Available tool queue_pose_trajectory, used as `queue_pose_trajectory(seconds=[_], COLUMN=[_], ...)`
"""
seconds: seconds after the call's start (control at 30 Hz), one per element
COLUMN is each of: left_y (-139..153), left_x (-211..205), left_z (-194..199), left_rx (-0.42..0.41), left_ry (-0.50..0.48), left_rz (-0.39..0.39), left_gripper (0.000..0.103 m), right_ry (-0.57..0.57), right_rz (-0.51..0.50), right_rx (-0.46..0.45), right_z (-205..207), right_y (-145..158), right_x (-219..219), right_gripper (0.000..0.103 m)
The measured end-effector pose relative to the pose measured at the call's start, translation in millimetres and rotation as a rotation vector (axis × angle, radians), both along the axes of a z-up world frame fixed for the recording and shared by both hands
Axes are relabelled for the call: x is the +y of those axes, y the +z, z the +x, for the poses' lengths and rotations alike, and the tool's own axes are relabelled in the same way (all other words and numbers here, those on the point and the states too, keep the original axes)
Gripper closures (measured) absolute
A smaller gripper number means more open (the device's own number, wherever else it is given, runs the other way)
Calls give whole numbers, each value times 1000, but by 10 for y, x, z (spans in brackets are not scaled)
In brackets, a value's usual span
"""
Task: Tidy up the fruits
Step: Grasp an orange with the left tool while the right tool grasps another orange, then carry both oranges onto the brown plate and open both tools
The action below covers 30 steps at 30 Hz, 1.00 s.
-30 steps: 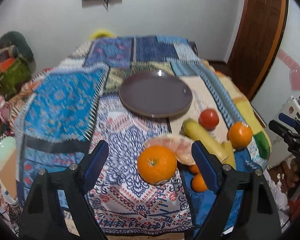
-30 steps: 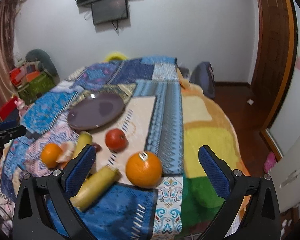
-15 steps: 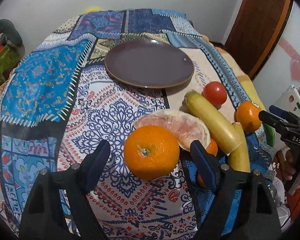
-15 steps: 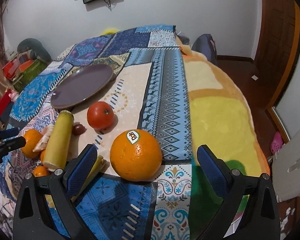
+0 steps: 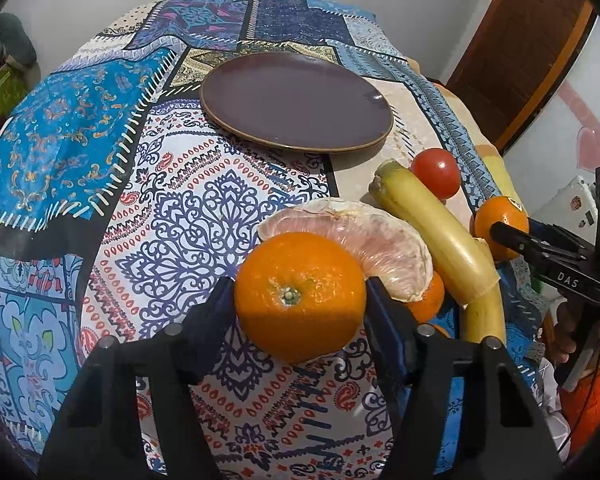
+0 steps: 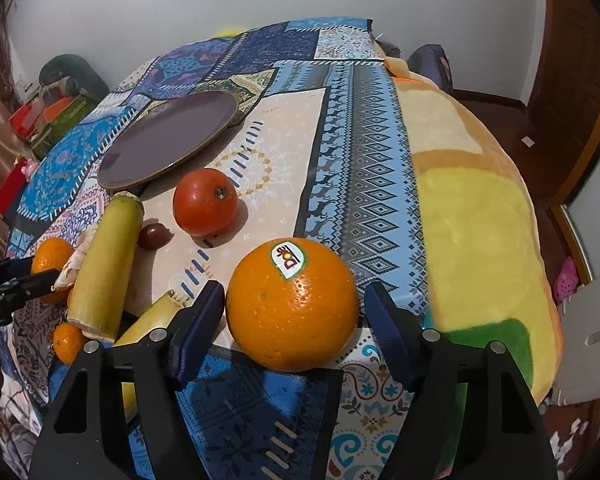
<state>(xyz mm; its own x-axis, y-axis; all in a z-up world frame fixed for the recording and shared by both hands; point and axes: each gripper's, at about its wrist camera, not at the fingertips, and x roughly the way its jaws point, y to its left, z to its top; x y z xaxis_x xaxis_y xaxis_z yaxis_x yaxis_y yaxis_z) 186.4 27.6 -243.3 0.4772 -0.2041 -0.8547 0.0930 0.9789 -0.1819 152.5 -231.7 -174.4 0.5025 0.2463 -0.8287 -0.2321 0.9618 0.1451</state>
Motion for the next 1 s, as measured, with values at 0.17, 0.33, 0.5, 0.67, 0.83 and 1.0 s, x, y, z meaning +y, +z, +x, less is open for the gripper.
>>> queue_pose_trajectory(seconds=[0.17,0.33,0.5,0.67,0.83,1.0], left_y=[28,164,415,649,899,1110], left_x=[-23,21,105,176,241,286], left_z=[-29,-84,-103,-92,-19,63], left_rx=[-13,-55,-122,-184,-248,-306], left_ry=[-4,14,36,67,93,110], left_rz=[13,20,37,49,68,74], left_gripper=[39,39,39,39,39,39], right_ry=[3,-14,-21,-18,-5,19], right_rz=[-18,-18,-15,-7,12,22], right_rx=[-4,-4,-29,-101,-177,-245], right_z=[18,9,-18,-2,68,181], right_y=[6,26,134,393,649,865], right_x=[28,23,31,63,147,282], right_gripper=[37,38,38,38,38,38])
